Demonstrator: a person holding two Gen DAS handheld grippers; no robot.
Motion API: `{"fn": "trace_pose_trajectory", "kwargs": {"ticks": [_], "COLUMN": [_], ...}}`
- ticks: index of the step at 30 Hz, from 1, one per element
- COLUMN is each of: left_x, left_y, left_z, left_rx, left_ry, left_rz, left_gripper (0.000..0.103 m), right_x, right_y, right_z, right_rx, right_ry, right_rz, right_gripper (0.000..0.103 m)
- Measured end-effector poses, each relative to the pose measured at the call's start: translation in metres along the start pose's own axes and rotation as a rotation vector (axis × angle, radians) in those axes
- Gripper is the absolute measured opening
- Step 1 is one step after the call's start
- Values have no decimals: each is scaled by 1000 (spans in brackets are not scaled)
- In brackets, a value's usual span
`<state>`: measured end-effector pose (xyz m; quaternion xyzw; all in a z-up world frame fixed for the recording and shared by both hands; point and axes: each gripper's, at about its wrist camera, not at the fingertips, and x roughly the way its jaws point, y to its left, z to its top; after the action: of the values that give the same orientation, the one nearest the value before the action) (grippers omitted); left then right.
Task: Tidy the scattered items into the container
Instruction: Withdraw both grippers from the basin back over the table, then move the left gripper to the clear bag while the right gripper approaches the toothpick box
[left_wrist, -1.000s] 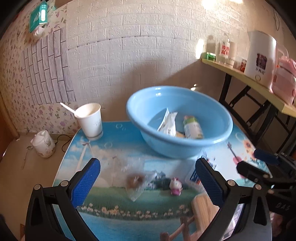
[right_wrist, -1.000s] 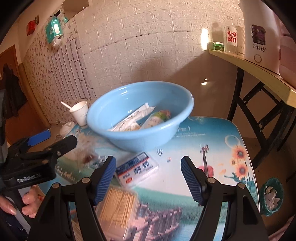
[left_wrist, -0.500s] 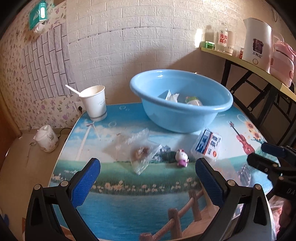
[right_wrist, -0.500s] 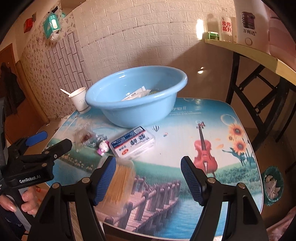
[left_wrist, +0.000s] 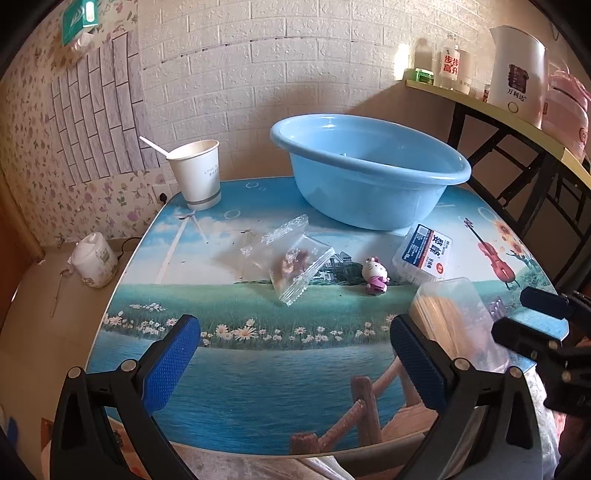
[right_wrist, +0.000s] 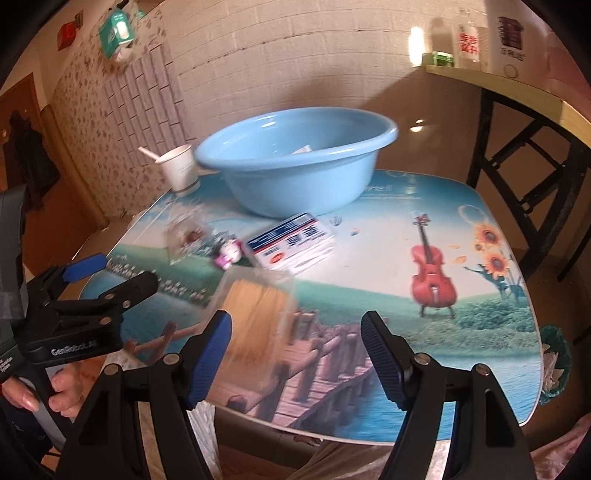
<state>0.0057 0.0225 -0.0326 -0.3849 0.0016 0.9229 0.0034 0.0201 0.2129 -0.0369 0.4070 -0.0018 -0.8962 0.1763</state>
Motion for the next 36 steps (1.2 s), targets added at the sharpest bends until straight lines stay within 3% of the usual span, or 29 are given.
{"fn": "trace_pose_trajectory", "kwargs": {"ticks": [10,23,31,36], "left_x": [15,39,47,53], "left_y": [19,35,32,27], "left_z": [4,10,14,24], "left_rx": [-34,-34,-24,0], "left_ry": [10,28,38,24], "left_rz": [30,47,31,23], "left_gripper": [103,103,103,103], "right_x": [19,50,52,47], "right_y": [24,32,27,15], "right_z": [-4,-5,-3,-1], "right_rx": [-20,-16,-21,-16], "right_ry": [56,114,92,76], "right_rz": [45,-6,-4,-24], "right_gripper": [74,74,74,66]}}
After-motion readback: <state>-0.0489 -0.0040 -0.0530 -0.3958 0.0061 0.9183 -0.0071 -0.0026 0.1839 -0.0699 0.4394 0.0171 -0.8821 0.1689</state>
